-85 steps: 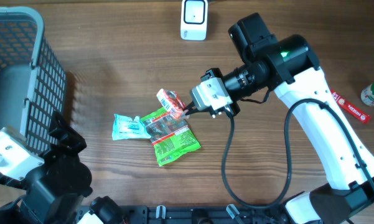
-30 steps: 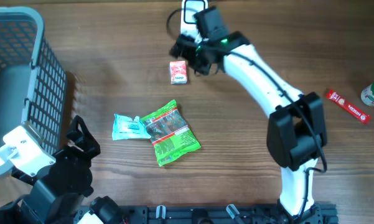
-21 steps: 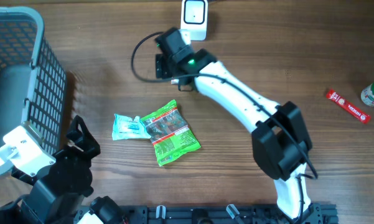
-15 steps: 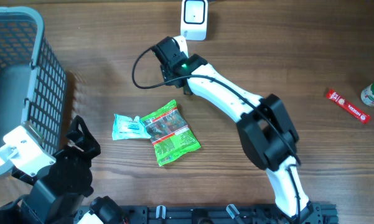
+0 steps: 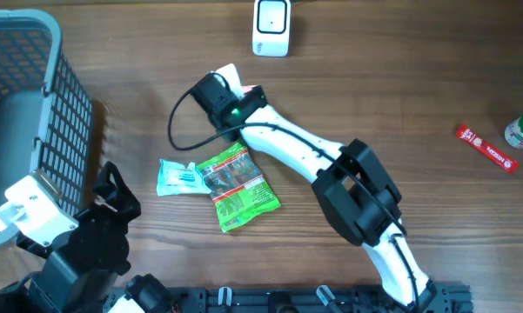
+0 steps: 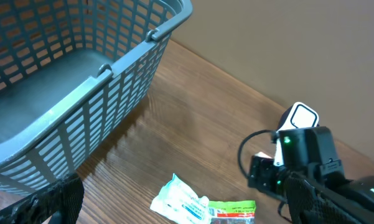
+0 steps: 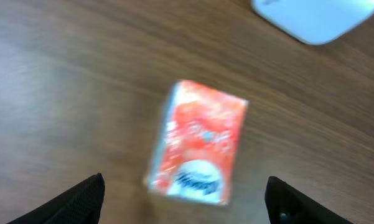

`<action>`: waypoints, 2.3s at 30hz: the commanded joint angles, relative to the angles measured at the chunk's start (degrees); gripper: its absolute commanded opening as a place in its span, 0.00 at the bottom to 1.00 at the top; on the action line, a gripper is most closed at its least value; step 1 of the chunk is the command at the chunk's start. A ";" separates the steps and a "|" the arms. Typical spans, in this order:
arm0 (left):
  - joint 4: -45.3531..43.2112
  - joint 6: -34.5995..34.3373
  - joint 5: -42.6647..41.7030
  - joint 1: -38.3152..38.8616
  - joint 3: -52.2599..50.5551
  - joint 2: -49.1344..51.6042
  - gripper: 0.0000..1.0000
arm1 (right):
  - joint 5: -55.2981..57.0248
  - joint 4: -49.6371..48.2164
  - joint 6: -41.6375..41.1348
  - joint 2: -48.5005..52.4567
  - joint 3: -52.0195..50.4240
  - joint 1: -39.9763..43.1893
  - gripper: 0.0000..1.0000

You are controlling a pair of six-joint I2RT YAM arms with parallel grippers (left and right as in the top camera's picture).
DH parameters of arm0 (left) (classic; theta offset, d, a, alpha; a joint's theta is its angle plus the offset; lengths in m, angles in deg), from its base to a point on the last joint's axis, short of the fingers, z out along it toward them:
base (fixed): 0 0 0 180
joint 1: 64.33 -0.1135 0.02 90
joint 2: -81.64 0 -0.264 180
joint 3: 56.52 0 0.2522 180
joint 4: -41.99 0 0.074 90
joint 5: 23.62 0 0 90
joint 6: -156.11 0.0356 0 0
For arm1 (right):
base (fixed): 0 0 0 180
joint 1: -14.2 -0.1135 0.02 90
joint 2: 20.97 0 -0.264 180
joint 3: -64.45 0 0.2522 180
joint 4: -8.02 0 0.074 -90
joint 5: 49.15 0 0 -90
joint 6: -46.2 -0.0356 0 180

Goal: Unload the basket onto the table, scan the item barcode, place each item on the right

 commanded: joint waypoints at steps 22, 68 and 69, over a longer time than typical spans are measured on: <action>-0.02 -0.68 0.31 0.42 -0.35 0.33 1.00 | 0.94 0.68 -1.88 10.45 0.44 2.75 0.16; -0.02 -0.68 0.31 0.42 -0.35 0.33 1.00 | 35.67 -50.14 41.09 4.90 4.20 -2.89 0.04; -0.02 -0.68 0.31 0.42 -0.35 0.33 1.00 | 33.55 -49.31 37.35 4.90 4.20 -2.43 0.04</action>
